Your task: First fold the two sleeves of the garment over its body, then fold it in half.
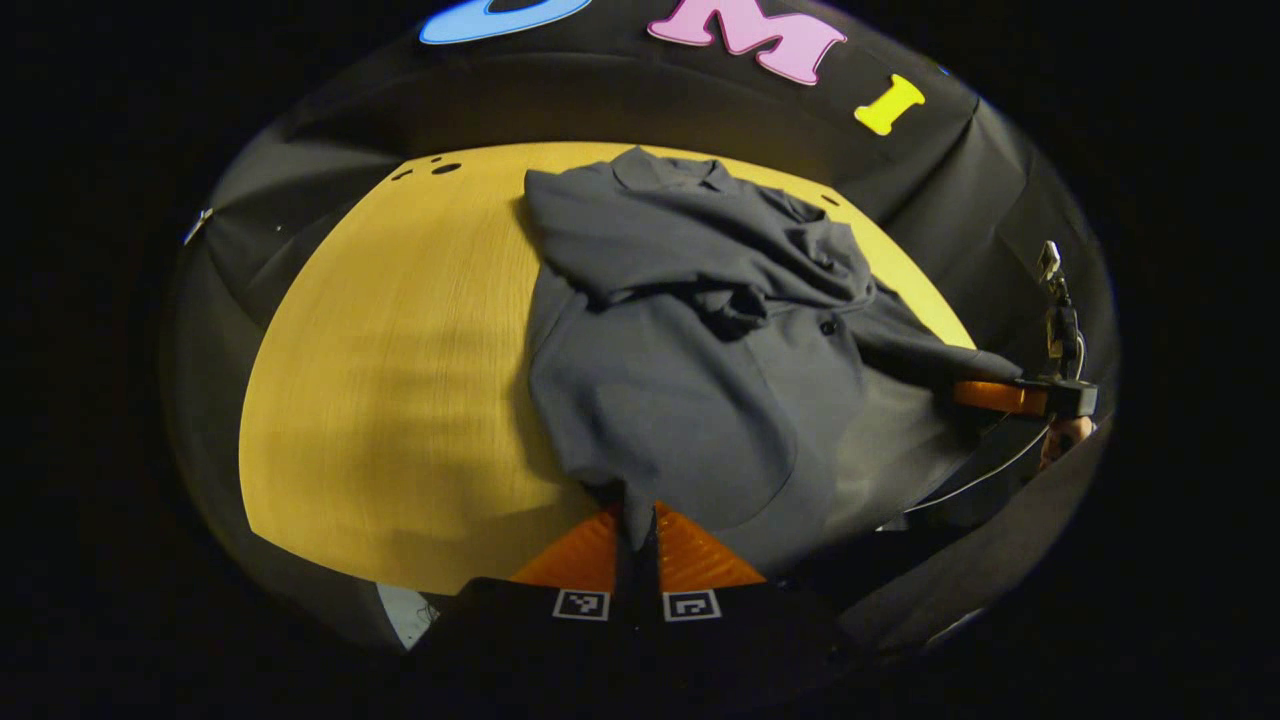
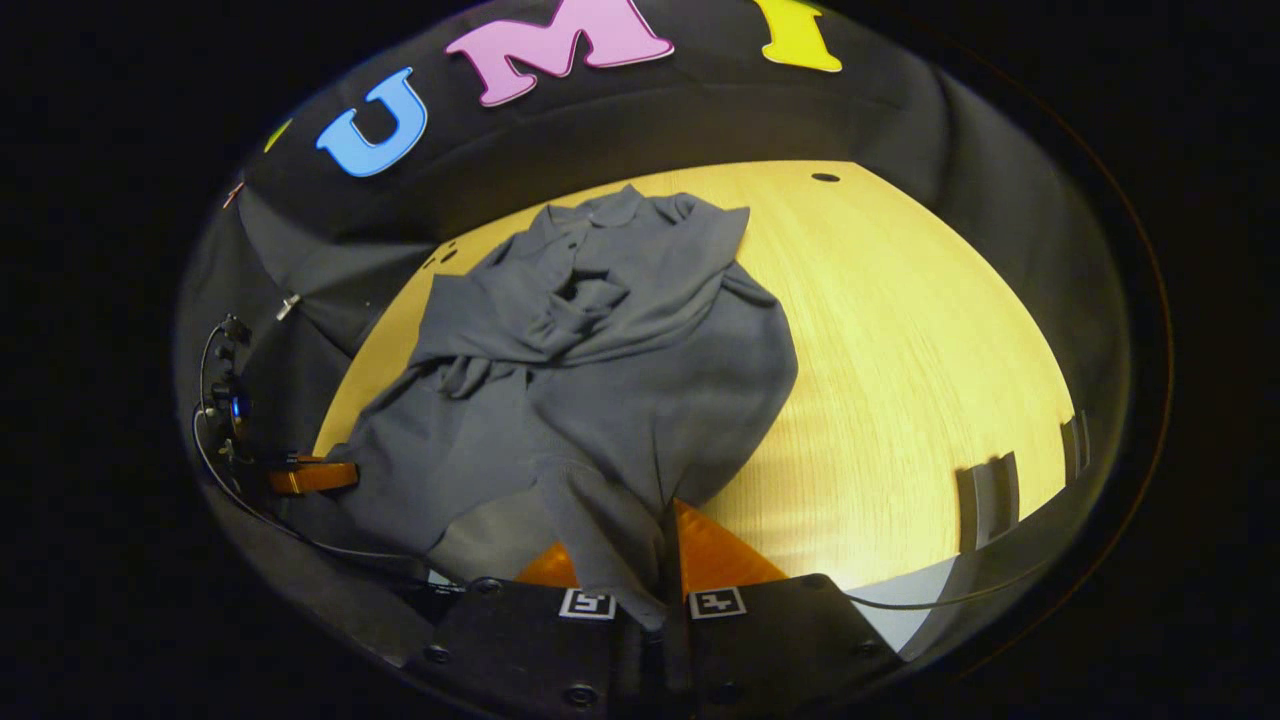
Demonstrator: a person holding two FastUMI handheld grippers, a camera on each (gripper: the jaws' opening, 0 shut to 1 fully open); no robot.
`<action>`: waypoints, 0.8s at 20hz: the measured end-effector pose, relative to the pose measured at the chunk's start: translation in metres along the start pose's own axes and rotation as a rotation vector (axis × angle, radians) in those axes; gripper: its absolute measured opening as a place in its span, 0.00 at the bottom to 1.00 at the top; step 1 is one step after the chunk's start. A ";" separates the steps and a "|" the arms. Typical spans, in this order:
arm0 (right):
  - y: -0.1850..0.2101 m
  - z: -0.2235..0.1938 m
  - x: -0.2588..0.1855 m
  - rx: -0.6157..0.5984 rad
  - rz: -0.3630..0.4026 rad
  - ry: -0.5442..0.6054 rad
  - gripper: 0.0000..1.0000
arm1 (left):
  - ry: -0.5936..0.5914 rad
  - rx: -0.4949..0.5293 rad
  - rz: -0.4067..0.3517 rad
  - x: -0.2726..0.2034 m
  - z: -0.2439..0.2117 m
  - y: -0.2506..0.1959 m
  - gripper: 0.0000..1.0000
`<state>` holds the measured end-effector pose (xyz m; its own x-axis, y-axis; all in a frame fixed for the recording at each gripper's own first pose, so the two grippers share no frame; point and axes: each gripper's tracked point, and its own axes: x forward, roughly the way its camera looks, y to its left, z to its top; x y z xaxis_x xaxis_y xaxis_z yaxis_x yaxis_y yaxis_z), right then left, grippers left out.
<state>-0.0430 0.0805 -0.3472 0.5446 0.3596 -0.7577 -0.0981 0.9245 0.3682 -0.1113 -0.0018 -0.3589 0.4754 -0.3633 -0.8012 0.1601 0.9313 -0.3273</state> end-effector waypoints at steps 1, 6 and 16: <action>0.003 0.011 -0.001 0.004 0.007 -0.022 0.21 | -0.023 -0.008 -0.007 -0.003 0.012 -0.002 0.05; 0.016 0.064 -0.010 0.032 0.038 -0.127 0.12 | -0.176 -0.047 -0.034 -0.026 0.089 -0.010 0.06; 0.034 0.189 -0.011 0.042 0.085 -0.329 0.12 | -0.411 -0.134 -0.072 -0.041 0.231 0.000 0.05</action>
<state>0.1051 0.0842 -0.2245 0.7760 0.3686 -0.5118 -0.1236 0.8846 0.4496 0.0691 0.0193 -0.2100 0.7761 -0.3615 -0.5168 0.1053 0.8822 -0.4589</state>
